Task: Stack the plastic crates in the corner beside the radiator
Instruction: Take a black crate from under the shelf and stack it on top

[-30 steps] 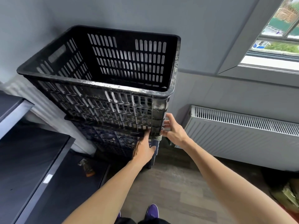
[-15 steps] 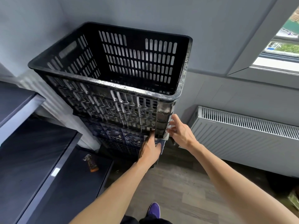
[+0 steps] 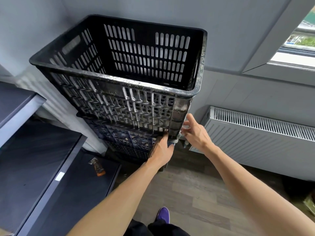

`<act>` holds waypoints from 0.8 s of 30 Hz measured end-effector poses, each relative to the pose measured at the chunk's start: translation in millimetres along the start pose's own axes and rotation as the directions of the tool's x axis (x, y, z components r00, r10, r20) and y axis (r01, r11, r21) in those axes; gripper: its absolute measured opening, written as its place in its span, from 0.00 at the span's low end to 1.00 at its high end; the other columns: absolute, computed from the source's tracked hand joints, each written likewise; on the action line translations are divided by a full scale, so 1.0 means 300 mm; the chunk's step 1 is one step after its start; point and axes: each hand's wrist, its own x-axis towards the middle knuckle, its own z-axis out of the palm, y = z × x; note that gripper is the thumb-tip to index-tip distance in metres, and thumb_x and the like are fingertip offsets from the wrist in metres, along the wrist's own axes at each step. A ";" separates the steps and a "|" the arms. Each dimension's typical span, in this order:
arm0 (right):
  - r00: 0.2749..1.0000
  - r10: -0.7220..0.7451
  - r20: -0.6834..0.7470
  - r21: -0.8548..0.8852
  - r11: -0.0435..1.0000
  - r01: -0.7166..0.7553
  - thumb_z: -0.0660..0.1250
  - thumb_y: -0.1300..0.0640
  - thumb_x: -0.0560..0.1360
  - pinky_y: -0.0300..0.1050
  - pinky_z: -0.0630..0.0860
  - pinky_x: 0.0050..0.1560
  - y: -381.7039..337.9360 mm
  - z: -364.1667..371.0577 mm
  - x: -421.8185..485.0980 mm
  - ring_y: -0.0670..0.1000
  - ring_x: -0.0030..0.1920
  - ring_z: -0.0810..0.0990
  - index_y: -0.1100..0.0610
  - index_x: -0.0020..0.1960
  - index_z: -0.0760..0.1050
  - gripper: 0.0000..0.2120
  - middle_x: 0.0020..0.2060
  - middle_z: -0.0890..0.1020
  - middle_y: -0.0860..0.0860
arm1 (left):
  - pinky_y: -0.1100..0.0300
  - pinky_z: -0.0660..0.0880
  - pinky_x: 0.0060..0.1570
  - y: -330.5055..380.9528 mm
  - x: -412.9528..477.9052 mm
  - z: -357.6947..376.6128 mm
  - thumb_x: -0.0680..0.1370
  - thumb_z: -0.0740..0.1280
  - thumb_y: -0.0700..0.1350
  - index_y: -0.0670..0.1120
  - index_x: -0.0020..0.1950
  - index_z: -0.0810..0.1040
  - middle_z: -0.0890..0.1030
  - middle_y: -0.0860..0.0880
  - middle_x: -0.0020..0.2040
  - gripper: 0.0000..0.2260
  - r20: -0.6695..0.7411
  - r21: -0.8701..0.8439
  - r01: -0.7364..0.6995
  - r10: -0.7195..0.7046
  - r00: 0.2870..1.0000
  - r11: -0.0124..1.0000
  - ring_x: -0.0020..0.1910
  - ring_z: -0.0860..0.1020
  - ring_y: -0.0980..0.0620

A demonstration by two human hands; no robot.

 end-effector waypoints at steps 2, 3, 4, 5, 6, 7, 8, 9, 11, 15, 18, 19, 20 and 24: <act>1.000 -0.004 0.019 0.000 1.000 0.004 0.62 0.65 0.78 0.57 0.79 0.50 0.000 -0.005 0.002 0.59 0.54 0.82 0.47 0.53 0.59 0.16 0.63 0.79 0.56 | 0.54 0.68 0.67 0.003 0.005 -0.001 0.81 0.61 0.48 0.54 0.79 0.56 0.70 0.46 0.71 0.27 0.009 -0.001 0.012 -0.012 1.000 1.000 0.69 0.70 0.44; 0.999 -0.006 0.033 -0.002 1.000 0.006 0.62 0.64 0.78 0.56 0.79 0.50 0.001 -0.006 0.002 0.59 0.54 0.82 0.49 0.55 0.59 0.15 0.64 0.78 0.56 | 0.53 0.68 0.68 -0.002 0.005 0.003 0.81 0.61 0.49 0.55 0.79 0.54 0.70 0.46 0.72 0.28 0.018 0.000 0.018 -0.018 1.000 1.000 0.70 0.69 0.44; 0.999 -0.011 0.045 0.000 1.000 0.011 0.62 0.63 0.78 0.56 0.79 0.50 0.004 -0.006 0.002 0.60 0.54 0.82 0.49 0.57 0.59 0.15 0.65 0.77 0.56 | 0.50 0.67 0.69 -0.005 0.000 0.006 0.81 0.61 0.49 0.56 0.79 0.52 0.68 0.46 0.73 0.29 0.030 0.008 0.017 -0.017 0.999 1.000 0.71 0.68 0.44; 0.998 -0.012 0.056 0.007 1.000 0.012 0.62 0.63 0.79 0.56 0.79 0.51 0.005 -0.004 0.001 0.59 0.55 0.82 0.49 0.59 0.59 0.16 0.66 0.77 0.56 | 0.49 0.67 0.70 -0.013 -0.003 0.011 0.80 0.61 0.48 0.57 0.79 0.51 0.67 0.46 0.74 0.30 0.036 0.014 0.007 -0.007 0.999 1.000 0.71 0.68 0.44; 0.998 -0.011 0.061 0.022 1.000 0.010 0.62 0.63 0.78 0.57 0.79 0.52 0.004 -0.002 -0.002 0.58 0.55 0.82 0.49 0.60 0.59 0.17 0.66 0.77 0.56 | 0.48 0.67 0.69 -0.015 -0.007 0.010 0.80 0.62 0.48 0.56 0.79 0.51 0.67 0.46 0.74 0.31 0.038 0.023 -0.001 0.000 0.999 1.000 0.71 0.68 0.44; 0.998 -0.008 0.058 0.040 0.999 0.006 0.62 0.64 0.78 0.57 0.79 0.53 -0.001 0.001 -0.005 0.57 0.55 0.83 0.48 0.61 0.59 0.18 0.66 0.76 0.57 | 0.48 0.68 0.69 -0.021 -0.004 0.012 0.80 0.62 0.48 0.56 0.79 0.52 0.68 0.46 0.73 0.31 0.031 0.022 -0.007 0.006 1.000 1.000 0.70 0.68 0.44; 0.999 -0.005 0.050 0.056 0.998 0.002 0.62 0.64 0.78 0.57 0.79 0.52 -0.006 0.004 -0.008 0.56 0.54 0.83 0.47 0.60 0.59 0.19 0.66 0.76 0.57 | 0.48 0.69 0.68 -0.020 -0.004 0.009 0.80 0.62 0.47 0.55 0.79 0.53 0.69 0.46 0.72 0.30 0.022 0.016 -0.010 0.010 1.000 1.000 0.69 0.69 0.44; 0.999 -0.001 0.044 0.060 0.998 -0.002 0.61 0.65 0.77 0.56 0.79 0.51 -0.011 0.008 -0.011 0.56 0.53 0.83 0.47 0.59 0.58 0.19 0.66 0.76 0.57 | 0.49 0.69 0.67 -0.019 -0.004 0.006 0.80 0.63 0.47 0.55 0.79 0.54 0.71 0.46 0.71 0.29 0.010 0.001 -0.018 0.018 1.000 1.000 0.68 0.70 0.45; 0.999 -0.001 0.043 0.045 0.999 -0.001 0.61 0.66 0.75 0.54 0.79 0.49 -0.020 0.015 -0.013 0.57 0.51 0.83 0.48 0.57 0.57 0.20 0.65 0.76 0.58 | 0.51 0.70 0.66 -0.018 -0.009 0.000 0.80 0.63 0.46 0.55 0.78 0.57 0.73 0.48 0.69 0.28 -0.003 -0.036 -0.017 0.017 1.000 0.999 0.67 0.72 0.46; 0.997 -0.023 0.069 0.030 0.999 0.021 0.63 0.65 0.73 0.48 0.78 0.44 -0.029 0.018 -0.029 0.54 0.49 0.84 0.51 0.59 0.57 0.21 0.65 0.76 0.57 | 0.57 0.70 0.62 -0.016 -0.029 -0.009 0.81 0.62 0.45 0.54 0.75 0.62 0.75 0.50 0.67 0.23 -0.020 -0.073 -0.033 0.032 0.999 0.997 0.65 0.73 0.48; 0.997 -0.034 0.068 0.026 0.999 0.033 0.63 0.64 0.72 0.51 0.79 0.48 -0.026 0.025 -0.040 0.53 0.46 0.84 0.52 0.61 0.57 0.22 0.65 0.75 0.58 | 0.61 0.69 0.57 -0.019 -0.038 -0.007 0.81 0.63 0.46 0.54 0.74 0.63 0.75 0.51 0.65 0.22 -0.020 -0.104 -0.034 0.032 0.999 0.994 0.63 0.74 0.50; 0.997 -0.035 0.069 0.029 0.999 0.033 0.63 0.64 0.72 0.53 0.79 0.48 -0.026 0.027 -0.042 0.53 0.45 0.84 0.52 0.61 0.57 0.23 0.65 0.75 0.58 | 0.61 0.69 0.55 -0.019 -0.041 -0.006 0.81 0.63 0.46 0.54 0.74 0.63 0.76 0.51 0.65 0.22 -0.008 -0.124 -0.029 0.028 1.000 0.992 0.63 0.75 0.50; 0.997 -0.033 0.072 0.030 0.999 0.031 0.63 0.63 0.72 0.53 0.80 0.48 -0.024 0.028 -0.043 0.52 0.45 0.84 0.51 0.61 0.57 0.23 0.65 0.74 0.58 | 0.61 0.70 0.55 -0.019 -0.045 -0.003 0.81 0.63 0.47 0.55 0.74 0.63 0.76 0.51 0.64 0.22 0.005 -0.136 -0.019 0.020 1.000 0.991 0.62 0.75 0.50; 0.996 -0.032 0.083 0.046 0.999 0.028 0.67 0.58 0.73 0.53 0.80 0.46 -0.027 0.028 -0.051 0.46 0.43 0.85 0.49 0.56 0.55 0.22 0.60 0.75 0.52 | 0.51 0.73 0.63 -0.030 -0.040 0.011 0.80 0.64 0.48 0.57 0.74 0.62 0.76 0.49 0.66 0.24 0.034 -0.185 0.004 0.002 0.999 0.983 0.65 0.74 0.48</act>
